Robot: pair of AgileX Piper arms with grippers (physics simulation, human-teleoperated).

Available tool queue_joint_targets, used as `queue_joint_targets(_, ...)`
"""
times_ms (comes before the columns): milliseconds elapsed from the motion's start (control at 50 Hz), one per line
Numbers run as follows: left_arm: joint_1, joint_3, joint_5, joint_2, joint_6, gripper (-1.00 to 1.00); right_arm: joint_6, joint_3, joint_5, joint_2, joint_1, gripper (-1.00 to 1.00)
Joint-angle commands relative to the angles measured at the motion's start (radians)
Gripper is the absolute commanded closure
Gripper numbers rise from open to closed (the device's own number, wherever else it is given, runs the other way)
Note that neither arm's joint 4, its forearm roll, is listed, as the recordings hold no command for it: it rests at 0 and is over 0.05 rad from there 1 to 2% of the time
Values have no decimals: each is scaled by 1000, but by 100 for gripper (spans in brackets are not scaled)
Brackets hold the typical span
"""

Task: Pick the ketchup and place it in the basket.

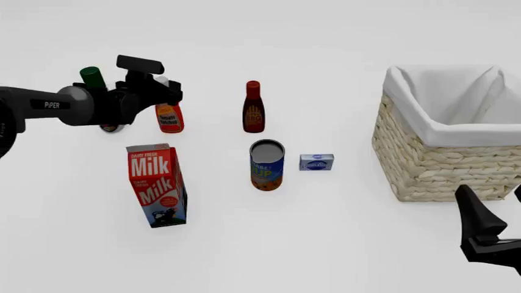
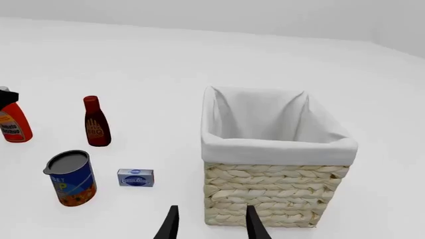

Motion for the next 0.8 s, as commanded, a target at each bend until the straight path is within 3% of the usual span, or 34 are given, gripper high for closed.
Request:
queue_joint_targets(20,1,-27,2,27,-3,-100,-1,0,-15,21,-2,-100)
queue_joint_targets(320,12,-65,11,51,-7,-100,-3,0,-35,49,-3,-100)
queue_joint_targets(340,10,-67,12,53,-8,100,-5,0,-39,54,-3,-100)
queue_joint_targets(580,5,-55,12,36,-26,100,-7,0,-48,63,-4,-100)
queue_joint_targets(800,3,2,32,-80,-36,100,-12,0,-34,44,-3,-100)
